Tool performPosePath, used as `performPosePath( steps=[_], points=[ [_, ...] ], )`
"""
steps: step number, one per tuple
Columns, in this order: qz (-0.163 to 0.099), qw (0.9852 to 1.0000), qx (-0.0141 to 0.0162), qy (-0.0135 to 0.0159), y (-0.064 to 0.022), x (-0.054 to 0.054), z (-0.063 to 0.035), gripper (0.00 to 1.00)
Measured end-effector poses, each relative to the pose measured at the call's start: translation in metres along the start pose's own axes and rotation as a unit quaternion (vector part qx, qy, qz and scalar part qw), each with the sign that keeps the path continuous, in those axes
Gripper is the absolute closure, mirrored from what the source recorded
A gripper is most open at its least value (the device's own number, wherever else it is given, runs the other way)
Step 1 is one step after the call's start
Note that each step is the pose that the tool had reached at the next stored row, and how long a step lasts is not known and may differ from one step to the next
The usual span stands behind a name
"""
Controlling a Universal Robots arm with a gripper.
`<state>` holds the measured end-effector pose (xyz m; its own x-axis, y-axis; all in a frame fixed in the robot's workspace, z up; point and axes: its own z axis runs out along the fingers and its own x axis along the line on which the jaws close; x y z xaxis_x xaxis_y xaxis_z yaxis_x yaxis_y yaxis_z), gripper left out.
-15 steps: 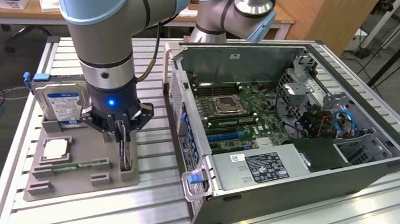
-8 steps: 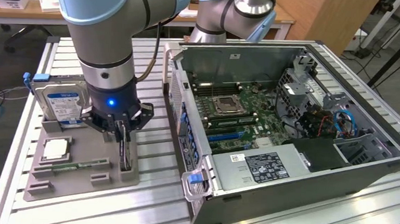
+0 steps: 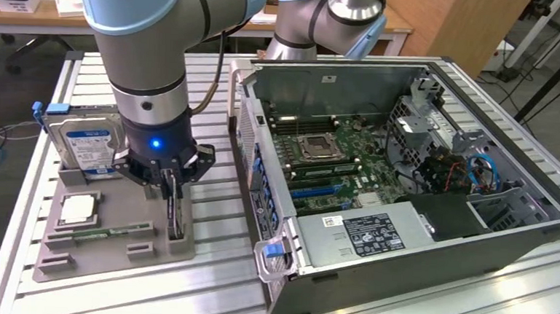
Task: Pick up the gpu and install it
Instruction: 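Pick up the gpu and move the gpu toward the slot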
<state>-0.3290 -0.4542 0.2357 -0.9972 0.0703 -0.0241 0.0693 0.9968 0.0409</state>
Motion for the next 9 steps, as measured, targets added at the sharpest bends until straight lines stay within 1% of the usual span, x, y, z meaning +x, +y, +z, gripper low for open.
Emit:
performPosePath(
  steps=[4,9],
  points=[
    [0.0,1.0,-0.0002,-0.0002,0.0001,-0.0001,-0.0004,0.74],
    [0.0,1.0,0.0,0.0,0.0002,-0.0001,-0.0033,0.74]
  ],
)
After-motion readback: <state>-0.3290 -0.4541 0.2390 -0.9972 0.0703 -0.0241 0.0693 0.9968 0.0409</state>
